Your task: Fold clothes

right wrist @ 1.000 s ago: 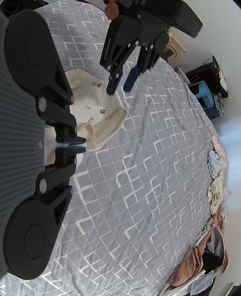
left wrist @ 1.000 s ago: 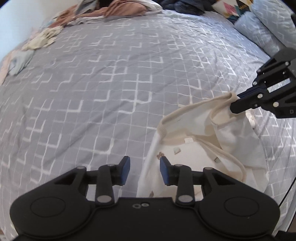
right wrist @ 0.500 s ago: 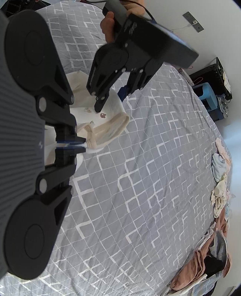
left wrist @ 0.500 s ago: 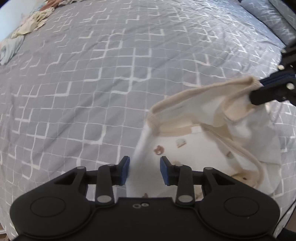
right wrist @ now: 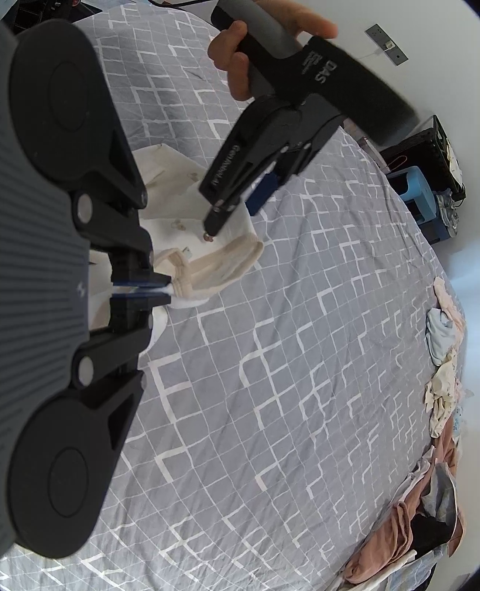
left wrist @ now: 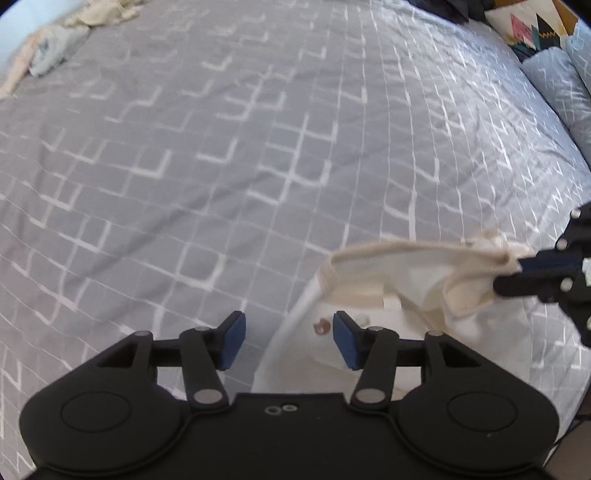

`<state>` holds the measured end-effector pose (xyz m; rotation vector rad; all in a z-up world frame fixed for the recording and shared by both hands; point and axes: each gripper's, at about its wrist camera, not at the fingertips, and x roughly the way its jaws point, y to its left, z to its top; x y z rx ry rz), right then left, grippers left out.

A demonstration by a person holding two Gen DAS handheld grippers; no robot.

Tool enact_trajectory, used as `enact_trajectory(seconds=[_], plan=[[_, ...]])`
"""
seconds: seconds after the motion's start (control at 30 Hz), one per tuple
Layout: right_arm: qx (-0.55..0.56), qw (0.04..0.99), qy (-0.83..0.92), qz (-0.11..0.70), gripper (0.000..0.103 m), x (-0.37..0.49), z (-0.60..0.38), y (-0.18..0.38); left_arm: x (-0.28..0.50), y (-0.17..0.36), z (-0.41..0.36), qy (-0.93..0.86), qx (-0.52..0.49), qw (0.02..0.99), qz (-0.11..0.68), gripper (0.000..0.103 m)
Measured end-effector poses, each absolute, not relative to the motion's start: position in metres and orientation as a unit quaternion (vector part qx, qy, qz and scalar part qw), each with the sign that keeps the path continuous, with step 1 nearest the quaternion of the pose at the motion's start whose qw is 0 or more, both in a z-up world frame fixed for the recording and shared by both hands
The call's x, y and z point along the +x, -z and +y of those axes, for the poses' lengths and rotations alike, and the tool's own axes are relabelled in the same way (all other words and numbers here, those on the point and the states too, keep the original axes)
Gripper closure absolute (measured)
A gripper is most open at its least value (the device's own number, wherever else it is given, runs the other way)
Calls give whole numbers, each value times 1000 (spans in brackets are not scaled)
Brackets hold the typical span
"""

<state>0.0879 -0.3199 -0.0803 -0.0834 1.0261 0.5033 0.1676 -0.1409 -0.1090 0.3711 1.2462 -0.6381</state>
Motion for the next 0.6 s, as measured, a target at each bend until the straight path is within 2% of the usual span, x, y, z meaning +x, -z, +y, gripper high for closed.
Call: enact_trajectory(seconds=[0.13,0.43,0.6], plan=[[-39,840,-236,486,99,87,-320,81,167,100,-138,304,149,768,544,51],[-39,839,-236,489,99,88,-319,83,164,113,-139,327,149,753,551,51],[-38,837,-237,491,99,87,-318,85,157,116,-145,305,201,760,538,51]])
